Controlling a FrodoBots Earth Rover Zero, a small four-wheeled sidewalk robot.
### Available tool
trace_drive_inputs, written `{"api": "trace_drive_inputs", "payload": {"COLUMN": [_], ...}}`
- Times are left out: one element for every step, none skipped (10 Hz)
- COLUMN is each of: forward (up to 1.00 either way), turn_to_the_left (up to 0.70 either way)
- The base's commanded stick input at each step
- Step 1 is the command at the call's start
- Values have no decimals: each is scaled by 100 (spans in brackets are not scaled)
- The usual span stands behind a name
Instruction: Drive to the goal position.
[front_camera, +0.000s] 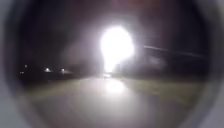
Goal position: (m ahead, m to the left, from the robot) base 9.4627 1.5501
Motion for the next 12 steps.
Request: {"api": "trace_drive_inputs", "payload": {"forward": [100,100,100,100,100,100,100,100,100,100,100,100], "turn_to_the_left": [7,6,6,6,6,10,16,20,22,19,9,7]}}
